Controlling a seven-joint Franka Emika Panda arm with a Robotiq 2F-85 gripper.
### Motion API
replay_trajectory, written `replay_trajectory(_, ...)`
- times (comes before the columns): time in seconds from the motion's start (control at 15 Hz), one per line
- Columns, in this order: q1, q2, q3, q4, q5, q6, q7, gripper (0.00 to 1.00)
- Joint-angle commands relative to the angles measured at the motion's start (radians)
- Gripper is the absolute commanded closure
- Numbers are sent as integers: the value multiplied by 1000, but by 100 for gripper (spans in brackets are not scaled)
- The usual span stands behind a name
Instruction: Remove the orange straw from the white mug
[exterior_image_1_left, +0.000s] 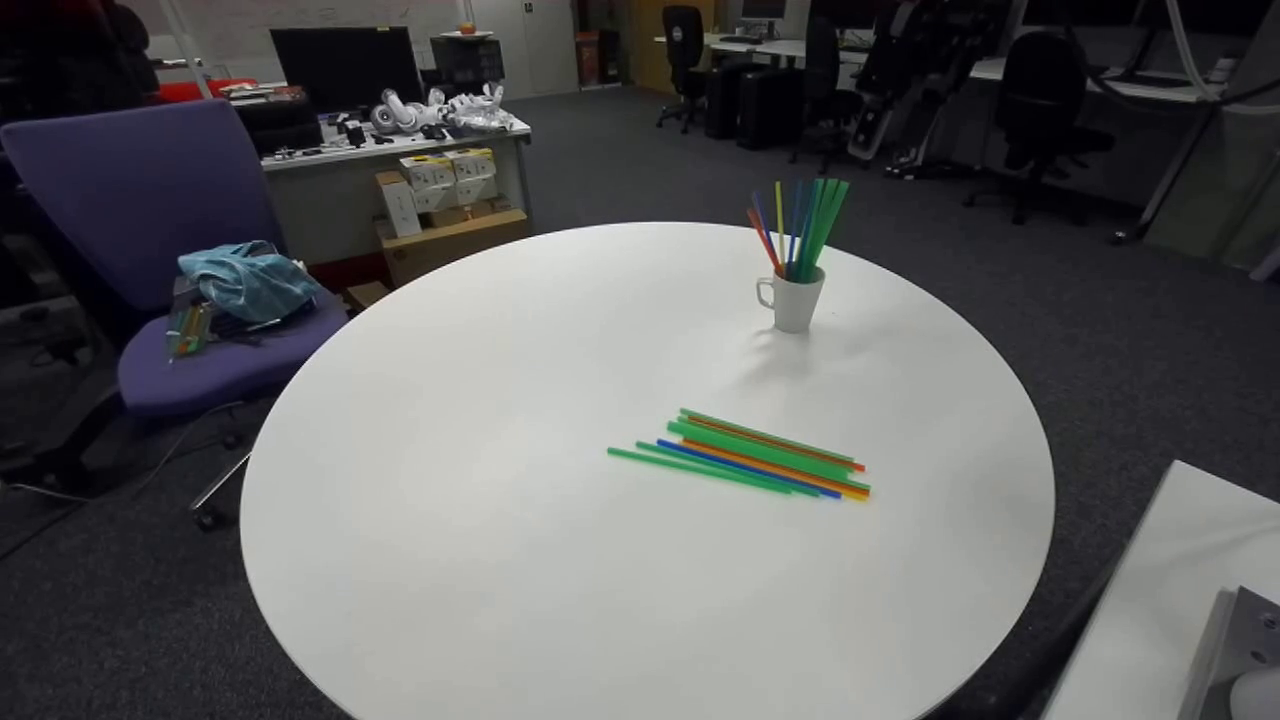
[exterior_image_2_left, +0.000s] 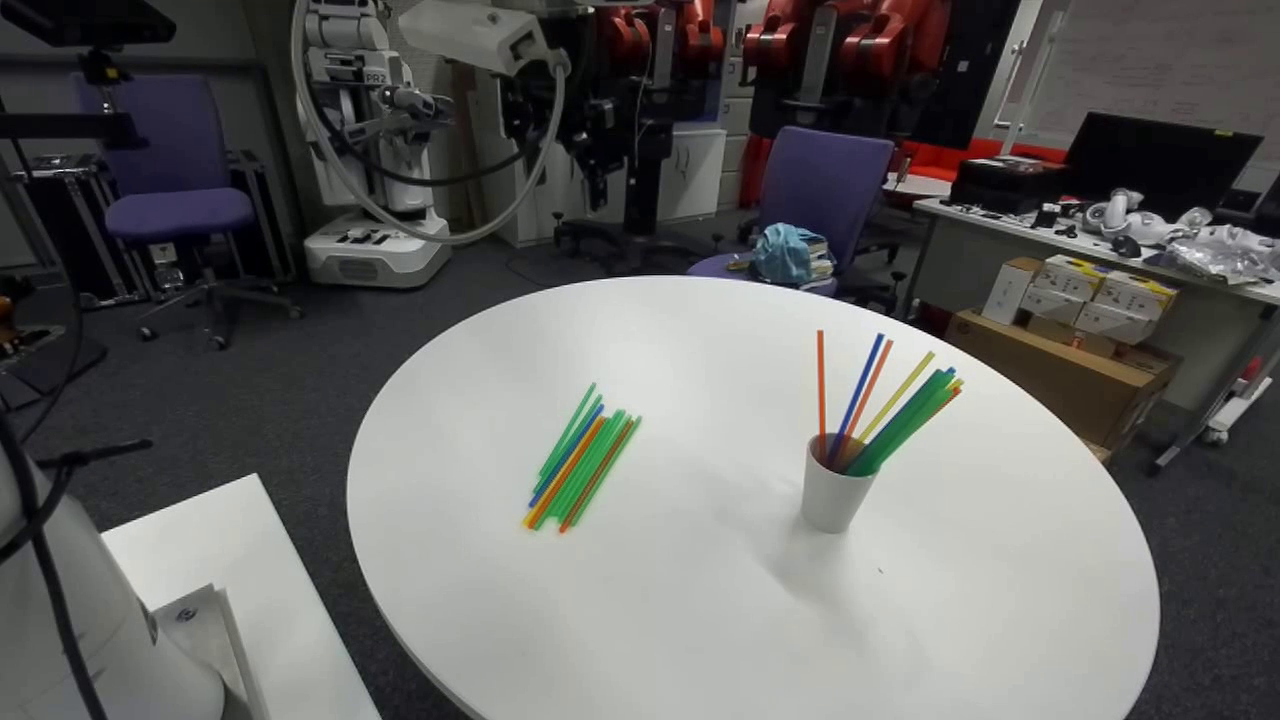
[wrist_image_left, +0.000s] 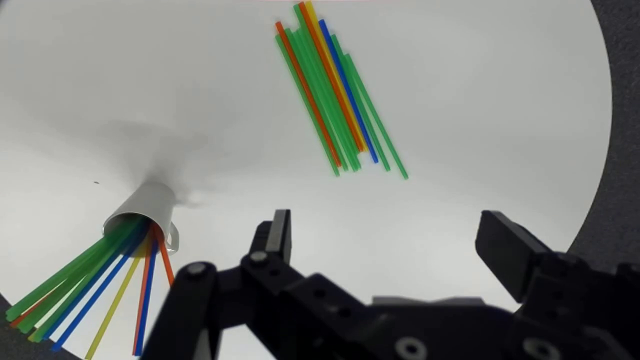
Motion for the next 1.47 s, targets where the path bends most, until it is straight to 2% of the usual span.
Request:
replay_trajectory(0.0, -9, 1, 8, 2, 4, -2, -3, 0)
replay_trajectory(0.13, -20, 32, 29, -3, -34, 65, 23, 0)
replay_trajectory(0.33, -30, 151, 62, 34, -96, 175, 63, 0)
replay_trajectory(0.6, -44, 341, 104, 93, -243, 401, 182, 0)
replay_trajectory(0.73, -51, 421, 110, 123, -367, 522, 247, 0)
replay_trajectory(1.0, -55, 546, 58, 214, -731, 711, 446, 0)
replay_trajectory(1.2, -39, 618, -14, 300, -970, 758, 651, 0)
replay_trajectory(1.33, -37, 632, -28, 319, -968, 697, 714, 0)
replay_trajectory(1.4, -41, 610, -15, 274, -936, 729, 659, 0)
